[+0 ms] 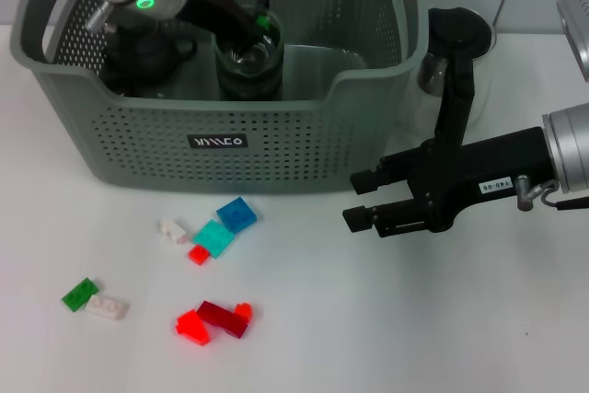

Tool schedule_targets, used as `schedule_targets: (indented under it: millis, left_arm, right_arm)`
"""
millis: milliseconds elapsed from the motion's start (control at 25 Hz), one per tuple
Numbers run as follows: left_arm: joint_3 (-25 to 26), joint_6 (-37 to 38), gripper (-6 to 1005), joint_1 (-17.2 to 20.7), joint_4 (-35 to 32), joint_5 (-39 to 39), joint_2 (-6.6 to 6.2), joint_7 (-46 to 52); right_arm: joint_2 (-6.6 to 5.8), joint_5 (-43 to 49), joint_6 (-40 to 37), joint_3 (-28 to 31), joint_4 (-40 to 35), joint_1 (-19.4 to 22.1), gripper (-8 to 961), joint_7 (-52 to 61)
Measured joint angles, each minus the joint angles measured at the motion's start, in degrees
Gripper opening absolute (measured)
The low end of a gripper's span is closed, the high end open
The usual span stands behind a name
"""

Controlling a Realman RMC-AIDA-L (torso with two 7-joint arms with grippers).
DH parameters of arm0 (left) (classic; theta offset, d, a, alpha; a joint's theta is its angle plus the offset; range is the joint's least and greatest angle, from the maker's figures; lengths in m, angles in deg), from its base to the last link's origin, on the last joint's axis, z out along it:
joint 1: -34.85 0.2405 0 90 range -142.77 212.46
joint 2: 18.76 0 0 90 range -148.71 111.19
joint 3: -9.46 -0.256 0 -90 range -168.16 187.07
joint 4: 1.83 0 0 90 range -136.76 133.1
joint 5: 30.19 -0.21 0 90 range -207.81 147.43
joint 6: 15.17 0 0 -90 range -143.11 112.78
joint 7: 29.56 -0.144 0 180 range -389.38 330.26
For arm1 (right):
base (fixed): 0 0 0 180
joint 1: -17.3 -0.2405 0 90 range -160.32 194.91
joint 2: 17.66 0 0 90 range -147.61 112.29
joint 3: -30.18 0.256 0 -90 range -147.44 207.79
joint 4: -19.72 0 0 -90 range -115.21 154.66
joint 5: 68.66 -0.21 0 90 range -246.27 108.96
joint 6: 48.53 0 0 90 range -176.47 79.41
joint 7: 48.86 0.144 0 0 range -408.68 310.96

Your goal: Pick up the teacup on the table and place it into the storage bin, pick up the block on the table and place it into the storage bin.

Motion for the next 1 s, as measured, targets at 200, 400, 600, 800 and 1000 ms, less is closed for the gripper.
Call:
schedule_targets:
  millis: [200,400,600,800,1000]
  left_arm:
    - [0.0,-1.9,102,0.1,-0.6,-2.1,1.48,0.2]
    - [0.5,-1.6,121,1.0,-2.5,-2.7,1.99,1.3]
    - [1.9,1.6,240,3.4,-7.3,-1.4,2.10,1.8]
    - [7.9,12.1,432,9.8,-21.0,9.3,2.21,1.9]
    - [17.2,28.2,496,14.9,-30.0,18.4,0.45,3.7]
  right_arm:
    - [-0.08,0.0,0.0,0.0,0.1,0.0,609,0.0]
    - [-0.10,0.0,0.0,0.0,0.2,0.0,609,0.0]
    - [-0.13,0.0,-0.1,0.0,0.2,0.0,610,0.0]
    - [-0.14,0.0,-0.1,0.0,0.2,0.0,610,0.0]
    - [-0.13,0.0,0.0,0.0,0.1,0.0,610,0.0]
